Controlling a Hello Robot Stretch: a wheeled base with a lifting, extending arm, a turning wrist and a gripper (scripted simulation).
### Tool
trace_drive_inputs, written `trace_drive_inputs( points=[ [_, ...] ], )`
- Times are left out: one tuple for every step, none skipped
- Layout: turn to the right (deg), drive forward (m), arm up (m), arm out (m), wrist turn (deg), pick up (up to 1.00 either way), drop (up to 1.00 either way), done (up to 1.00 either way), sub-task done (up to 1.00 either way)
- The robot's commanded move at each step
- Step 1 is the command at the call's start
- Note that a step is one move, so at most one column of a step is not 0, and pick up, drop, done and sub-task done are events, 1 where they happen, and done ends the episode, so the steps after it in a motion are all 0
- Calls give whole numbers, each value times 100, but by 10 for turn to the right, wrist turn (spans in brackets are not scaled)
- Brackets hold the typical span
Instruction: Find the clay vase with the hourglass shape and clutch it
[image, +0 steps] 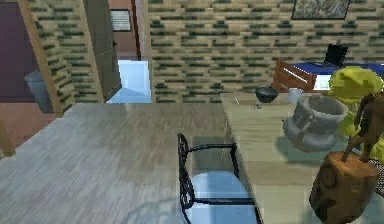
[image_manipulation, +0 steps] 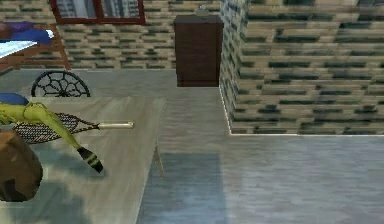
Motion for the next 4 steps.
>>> trace_drive_inputs(
  points=[
    [0,40,0,0,0,0,0,0,0],
    [-390,0,0,0,0,0,0,0,0],
    [0,0,50,0,0,0,0,0,0],
    [0,0,38,0,0,0,0,0,0]
  ],
)
